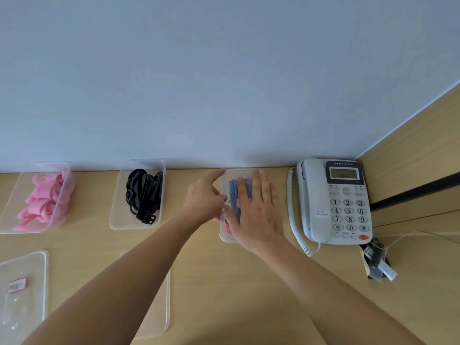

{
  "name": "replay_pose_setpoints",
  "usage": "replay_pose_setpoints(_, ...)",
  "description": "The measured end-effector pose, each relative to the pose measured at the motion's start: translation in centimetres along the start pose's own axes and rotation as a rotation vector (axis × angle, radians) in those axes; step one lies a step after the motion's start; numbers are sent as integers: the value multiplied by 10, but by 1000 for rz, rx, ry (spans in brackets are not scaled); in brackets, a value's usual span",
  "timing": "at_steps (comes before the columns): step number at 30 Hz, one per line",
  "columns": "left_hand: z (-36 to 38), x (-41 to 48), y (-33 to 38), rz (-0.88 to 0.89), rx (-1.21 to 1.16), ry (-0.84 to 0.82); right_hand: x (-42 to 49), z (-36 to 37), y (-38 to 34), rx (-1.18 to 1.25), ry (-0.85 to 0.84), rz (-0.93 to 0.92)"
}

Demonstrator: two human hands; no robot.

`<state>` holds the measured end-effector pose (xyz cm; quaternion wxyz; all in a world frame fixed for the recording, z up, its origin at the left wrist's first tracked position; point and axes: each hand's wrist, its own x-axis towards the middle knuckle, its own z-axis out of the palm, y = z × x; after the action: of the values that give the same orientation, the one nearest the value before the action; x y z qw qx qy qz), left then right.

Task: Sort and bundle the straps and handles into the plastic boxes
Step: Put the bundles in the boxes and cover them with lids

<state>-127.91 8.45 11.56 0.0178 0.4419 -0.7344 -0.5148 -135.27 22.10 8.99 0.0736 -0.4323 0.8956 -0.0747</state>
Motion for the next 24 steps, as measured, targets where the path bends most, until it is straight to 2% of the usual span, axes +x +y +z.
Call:
replay_pose_setpoints(4, 4, 1, -5, 10, 24, 31, -25, 10, -5, -14, -17, -32)
replay_pose_setpoints(13, 6, 13, -2, -11, -23, 105, -5, 13, -1, -36, 33, -54)
replay_pose_setpoints(17, 4, 20, 6, -54, 13, 199, 11, 11, -1, -35, 56, -39)
replay_pose_setpoints(21, 6, 17, 8, -54, 122, 204, 10, 10, -3, -38, 54, -38)
replay_pose_setpoints(24, -3, 6, 6, 29, 187, 207, 11, 4, -4, -65, -16, -10)
